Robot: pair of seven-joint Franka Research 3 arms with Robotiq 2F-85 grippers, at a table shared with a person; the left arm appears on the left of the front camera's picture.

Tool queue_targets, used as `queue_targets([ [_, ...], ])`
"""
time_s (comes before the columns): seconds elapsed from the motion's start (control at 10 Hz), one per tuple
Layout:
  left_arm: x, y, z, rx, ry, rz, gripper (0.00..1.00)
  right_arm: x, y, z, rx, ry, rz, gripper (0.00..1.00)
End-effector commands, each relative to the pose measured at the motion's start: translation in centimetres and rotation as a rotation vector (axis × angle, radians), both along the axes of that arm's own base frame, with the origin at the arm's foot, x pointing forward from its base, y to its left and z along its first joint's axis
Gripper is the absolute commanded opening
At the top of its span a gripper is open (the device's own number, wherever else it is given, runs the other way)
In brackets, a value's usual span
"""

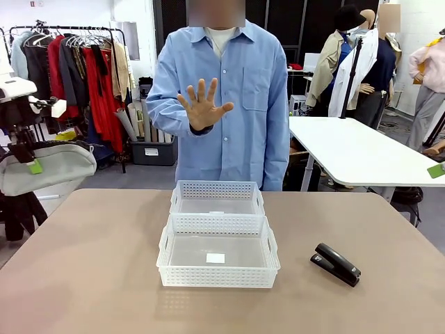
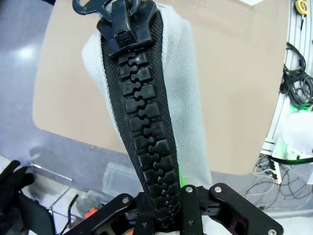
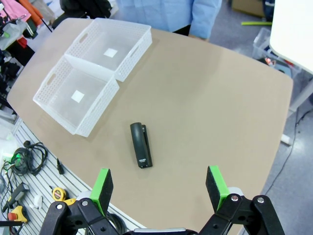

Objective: Distribute items into two baskets.
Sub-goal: Move the picked Pencil pouch towards the Organizing basket indicated by the person, stopping as directed, then place the picked Pencil pouch into the Organizing basket as instructed by the person.

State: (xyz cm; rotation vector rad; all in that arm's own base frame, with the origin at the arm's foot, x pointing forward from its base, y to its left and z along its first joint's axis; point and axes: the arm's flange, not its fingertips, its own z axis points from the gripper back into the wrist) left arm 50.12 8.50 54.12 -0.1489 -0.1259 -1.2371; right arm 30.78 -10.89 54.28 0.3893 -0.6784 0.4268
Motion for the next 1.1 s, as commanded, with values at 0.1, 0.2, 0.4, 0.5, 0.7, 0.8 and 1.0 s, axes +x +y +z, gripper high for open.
queue_targets([
  [0.1,-0.16,0.01,0.35,0.004,-0.007,-0.003,0.00,-0.02,0.06,0.08,0.007,-0.003,0.002,1.00],
  [0.2,-0.16,0.01,0.35,0.004,-0.007,-0.003,0.00,-0.02,0.06,0.08,0.007,-0.003,0.002,1.00],
  [0.4,-0.16,0.01,0.35,0.004,-0.007,-0.003,0.00,-0.02,0.06,0.08,0.007,-0.003,0.002,1.00],
  [0.5,-0.16,0.01,0.35,0.004,-0.007,-0.003,0.00,-0.02,0.06,0.08,0.007,-0.003,0.002,1.00],
  [0.7,-0.16,0.01,0.35,0.004,-0.007,-0.003,0.00,-0.02,0.06,0.08,0.007,-0.003,0.002,1.00],
  [0.8,-0.16,0.01,0.35,0.004,-0.007,-0.003,0.00,-0.02,0.06,0.08,0.007,-0.003,0.002,1.00],
  [1.0,-0.16,0.01,0.35,0.004,-0.007,-0.003,0.00,-0.02,0.06,0.08,0.007,-0.003,0.002,1.00],
])
